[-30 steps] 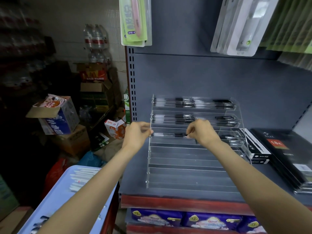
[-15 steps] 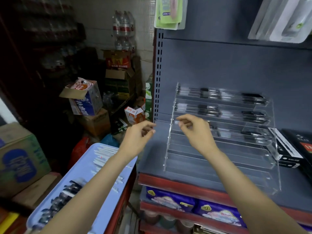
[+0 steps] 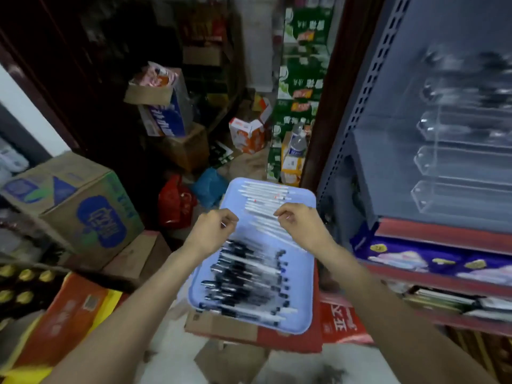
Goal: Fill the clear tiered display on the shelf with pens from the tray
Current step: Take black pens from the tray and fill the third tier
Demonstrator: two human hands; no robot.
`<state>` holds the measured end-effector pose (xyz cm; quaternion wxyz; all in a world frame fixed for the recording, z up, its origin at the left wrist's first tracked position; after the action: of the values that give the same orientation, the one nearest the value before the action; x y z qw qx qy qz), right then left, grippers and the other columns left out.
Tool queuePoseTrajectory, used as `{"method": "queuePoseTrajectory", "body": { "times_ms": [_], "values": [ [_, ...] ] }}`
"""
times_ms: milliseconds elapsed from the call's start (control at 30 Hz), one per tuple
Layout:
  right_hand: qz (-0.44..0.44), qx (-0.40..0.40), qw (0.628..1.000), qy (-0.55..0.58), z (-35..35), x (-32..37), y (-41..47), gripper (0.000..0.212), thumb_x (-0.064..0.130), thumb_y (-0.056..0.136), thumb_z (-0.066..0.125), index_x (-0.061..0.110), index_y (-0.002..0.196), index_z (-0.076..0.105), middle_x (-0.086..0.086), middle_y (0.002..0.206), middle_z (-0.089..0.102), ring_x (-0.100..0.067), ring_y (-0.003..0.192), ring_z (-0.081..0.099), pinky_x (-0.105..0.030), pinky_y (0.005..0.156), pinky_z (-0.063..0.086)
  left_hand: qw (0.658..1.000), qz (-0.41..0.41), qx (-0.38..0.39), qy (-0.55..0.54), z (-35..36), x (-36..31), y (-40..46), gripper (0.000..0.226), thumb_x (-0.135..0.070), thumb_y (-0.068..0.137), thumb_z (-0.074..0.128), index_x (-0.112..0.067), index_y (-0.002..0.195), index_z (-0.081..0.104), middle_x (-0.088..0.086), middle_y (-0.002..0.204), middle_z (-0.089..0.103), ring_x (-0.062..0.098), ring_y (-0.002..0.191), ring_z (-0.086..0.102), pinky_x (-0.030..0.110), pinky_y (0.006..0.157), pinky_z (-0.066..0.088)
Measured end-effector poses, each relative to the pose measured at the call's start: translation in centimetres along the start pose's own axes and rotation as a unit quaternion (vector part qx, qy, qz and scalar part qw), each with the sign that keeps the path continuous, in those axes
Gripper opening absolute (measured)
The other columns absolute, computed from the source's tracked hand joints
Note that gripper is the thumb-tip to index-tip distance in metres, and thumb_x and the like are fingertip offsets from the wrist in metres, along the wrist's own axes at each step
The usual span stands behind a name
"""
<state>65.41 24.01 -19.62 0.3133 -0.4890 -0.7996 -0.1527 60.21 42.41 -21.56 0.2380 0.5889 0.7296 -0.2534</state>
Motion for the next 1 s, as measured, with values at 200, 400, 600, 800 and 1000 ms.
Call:
{"method": "queuePoseTrajectory", "body": {
  "times_ms": [200, 400, 600, 800, 1000],
  "values": [
    [0.102, 0.061, 0.99, -0.071, 9.1, -1.2, 0.5, 0.026, 0.013, 0.097, 0.047, 0.01, 0.121, 0.059, -0.015, 0.122, 0.057, -0.03, 0.106, 0.057, -0.039, 0.088, 0.047, 0.99, 0.047, 0.101, 0.084, 2.1, 7.6, 0.6, 0.024, -0.005, 0.091, 0.049, -0.006, 0.11, 0.065, 0.012, 0.116, 0.064, 0.029, 0.107, 0.059, 0.034, 0.088, 0.047],
    [0.114, 0.085, 0.975, -0.173, 12.6, -1.9, 1.0, 0.027, 0.015, 0.097, 0.047, 0.011, 0.122, 0.055, -0.013, 0.125, 0.047, -0.03, 0.112, 0.049, -0.04, 0.091, 0.046, 0.973, 0.101, 0.151, 0.145, 4.2, 9.7, 2.4, 0.029, -0.006, 0.092, 0.049, -0.01, 0.118, 0.062, 0.011, 0.121, 0.059, 0.03, 0.111, 0.056, 0.039, 0.093, 0.046],
    [0.127, 0.107, 0.957, -0.238, 13.0, -2.1, 2.2, 0.021, 0.008, 0.093, 0.051, 0.014, 0.111, 0.06, -0.011, 0.115, 0.045, -0.026, 0.106, 0.049, -0.034, 0.079, 0.049, 0.962, 0.126, 0.152, 0.191, 4.8, 9.1, 3.8, 0.026, -0.004, 0.086, 0.055, -0.015, 0.109, 0.063, 0.009, 0.113, 0.057, 0.03, 0.102, 0.058, 0.039, 0.087, 0.047],
    [0.107, 0.112, 0.945, -0.289, 13.0, -1.4, 2.4, 0.023, 0.005, 0.092, 0.053, 0.006, 0.114, 0.059, -0.013, 0.121, 0.043, -0.029, 0.117, 0.043, -0.038, 0.078, 0.05, 0.965, 0.124, 0.147, 0.176, 5.3, 9.1, 4.3, 0.023, -0.003, 0.086, 0.055, -0.011, 0.106, 0.061, 0.009, 0.11, 0.057, 0.027, 0.103, 0.056, 0.04, 0.089, 0.046],
    [0.105, 0.125, 0.943, -0.29, 12.7, -0.6, 2.6, 0.023, -0.002, 0.09, 0.052, 0.003, 0.112, 0.051, -0.016, 0.118, 0.045, -0.031, 0.114, 0.045, -0.037, 0.077, 0.043, 0.976, 0.116, 0.15, 0.105, 5.1, 9.4, 4.3, 0.016, -0.003, 0.087, 0.057, -0.007, 0.101, 0.063, 0.012, 0.105, 0.06, 0.028, 0.098, 0.058, 0.039, 0.088, 0.046]
  ]
}}
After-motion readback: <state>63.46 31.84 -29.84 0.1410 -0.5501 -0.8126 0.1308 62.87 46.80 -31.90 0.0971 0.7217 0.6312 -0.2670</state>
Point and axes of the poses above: each hand's wrist, its own y-axis towards the middle knuckle, its own z-axis out of the palm, x = y × z, the point moved 6 cm from there along y, towards the middle knuckle
